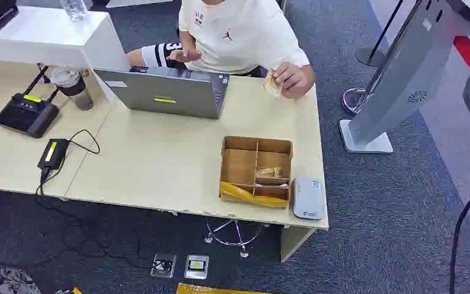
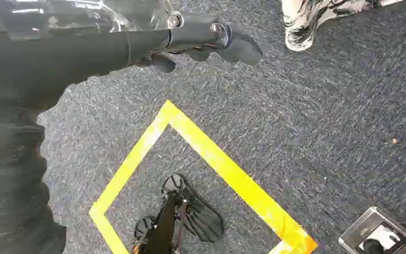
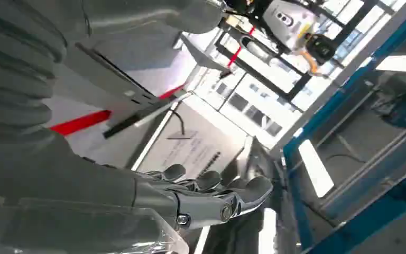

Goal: Pass the card to the sensor for recognition and then transmit it.

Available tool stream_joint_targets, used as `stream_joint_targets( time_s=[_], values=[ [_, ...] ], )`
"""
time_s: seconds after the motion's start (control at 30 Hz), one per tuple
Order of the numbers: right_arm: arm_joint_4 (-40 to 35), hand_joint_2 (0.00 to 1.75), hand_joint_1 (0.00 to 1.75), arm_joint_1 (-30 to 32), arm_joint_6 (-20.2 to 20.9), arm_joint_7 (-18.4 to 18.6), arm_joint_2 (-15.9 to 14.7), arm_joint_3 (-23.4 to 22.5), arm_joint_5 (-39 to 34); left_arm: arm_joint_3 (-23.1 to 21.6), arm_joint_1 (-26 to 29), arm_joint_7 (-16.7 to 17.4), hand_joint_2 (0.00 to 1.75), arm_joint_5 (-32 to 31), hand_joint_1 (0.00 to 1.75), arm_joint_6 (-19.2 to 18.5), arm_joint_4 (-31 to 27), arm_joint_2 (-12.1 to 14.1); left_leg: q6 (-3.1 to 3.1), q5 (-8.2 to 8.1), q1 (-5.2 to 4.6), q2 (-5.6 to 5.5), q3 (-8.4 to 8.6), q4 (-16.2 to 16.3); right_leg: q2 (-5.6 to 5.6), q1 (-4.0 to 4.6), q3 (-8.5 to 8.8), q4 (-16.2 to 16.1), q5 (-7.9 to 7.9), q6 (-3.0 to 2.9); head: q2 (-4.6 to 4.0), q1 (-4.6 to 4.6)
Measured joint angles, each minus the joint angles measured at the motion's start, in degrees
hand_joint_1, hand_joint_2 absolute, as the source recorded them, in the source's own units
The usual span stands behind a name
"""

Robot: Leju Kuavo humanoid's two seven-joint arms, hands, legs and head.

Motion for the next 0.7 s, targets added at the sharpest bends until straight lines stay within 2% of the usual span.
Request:
stream_joint_targets(
  time_s=[0.43,0.63,0.7],
  values=[
    [-2.4,1.75,0.00,-8.7,5.7,-2.3,5.3,13.2,20.2,-1.4,0.0,0.0,1.75,-0.7,0.00,0.6,0.0,-1.1,-0.02,0.05,0.01,-0.07,-0.05,0.0,-0.06,0.01,-0.05,0.0,0.00,0.00,0.00,0.00],
    [-2.1,1.75,0.00,-9.7,7.5,-2.7,6.0,15.7,23.5,-1.4,0.1,0.0,1.75,-0.8,0.00,0.6,0.0,-1.2,-0.02,0.06,0.00,-0.07,-0.17,0.0,-0.04,0.00,-0.12,0.0,0.00,0.00,0.00,0.00],
    [-0.4,1.75,0.00,-11.6,9.7,-2.8,7.4,18.3,25.3,-1.8,0.1,0.0,1.75,-0.9,0.00,0.6,0.2,-1.3,-0.02,0.06,0.00,0.04,-0.12,0.0,0.04,0.00,-0.17,0.0,0.01,0.00,0.00,-0.04]
  ],
)
